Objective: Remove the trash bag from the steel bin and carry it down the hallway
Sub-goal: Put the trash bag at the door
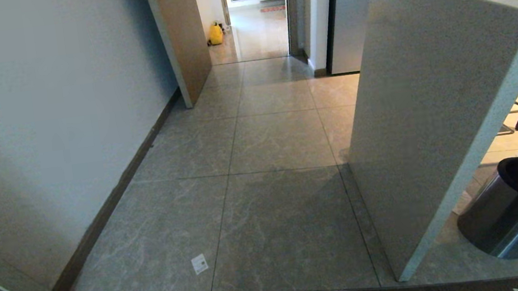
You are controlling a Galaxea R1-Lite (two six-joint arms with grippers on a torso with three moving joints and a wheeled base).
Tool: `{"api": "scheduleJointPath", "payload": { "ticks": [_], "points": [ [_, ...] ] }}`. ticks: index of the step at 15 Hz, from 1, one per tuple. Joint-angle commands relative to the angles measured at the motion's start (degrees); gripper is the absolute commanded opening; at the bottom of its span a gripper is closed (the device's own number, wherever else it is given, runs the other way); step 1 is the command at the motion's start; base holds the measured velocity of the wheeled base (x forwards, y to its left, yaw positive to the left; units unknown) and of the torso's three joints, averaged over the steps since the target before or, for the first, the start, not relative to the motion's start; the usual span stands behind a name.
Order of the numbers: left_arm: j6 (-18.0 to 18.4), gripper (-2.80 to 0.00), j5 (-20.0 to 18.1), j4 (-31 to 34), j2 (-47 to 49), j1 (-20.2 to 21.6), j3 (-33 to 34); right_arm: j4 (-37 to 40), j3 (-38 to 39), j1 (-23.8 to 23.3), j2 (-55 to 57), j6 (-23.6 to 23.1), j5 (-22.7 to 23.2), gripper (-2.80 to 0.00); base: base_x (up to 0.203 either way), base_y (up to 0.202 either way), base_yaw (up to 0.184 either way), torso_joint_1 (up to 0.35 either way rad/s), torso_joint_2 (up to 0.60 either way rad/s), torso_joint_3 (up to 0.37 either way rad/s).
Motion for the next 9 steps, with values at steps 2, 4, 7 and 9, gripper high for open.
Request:
{"api": "scheduleJointPath", "payload": {
  "ticks": [2, 4, 7, 9],
  "points": [
    [-0.1, -2.8, 0.07, 0.12, 0.0, 0.0, 0.0, 0.04, 0.0, -0.02, 0.05, 0.06, 0.03, -2.8, 0.0, 0.0, 0.0, 0.0, 0.0, 0.0],
    [-0.1, -2.8, 0.07, 0.12, 0.0, 0.0, 0.0, -0.05, 0.0, -0.01, 0.0, 0.06, 0.03, -2.8, 0.001, 0.099, -0.009, 0.0, 0.0, 0.002],
    [-0.1, -2.8, -0.02, 0.04, 0.0, 0.0, 0.0, 0.04, 0.0, 0.03, 0.03, 0.06, 0.03, -2.8, 0.0, 0.18, -0.001, 0.003, 0.0, 0.0],
    [-0.1, -2.8, -0.02, 0.05, 0.0, 0.0, 0.0, 0.04, 0.0, 0.07, 0.0, 0.06, 0.03, -2.8, 0.0, 0.046, 0.0, 0.001, 0.0, 0.001]
  ]
}}
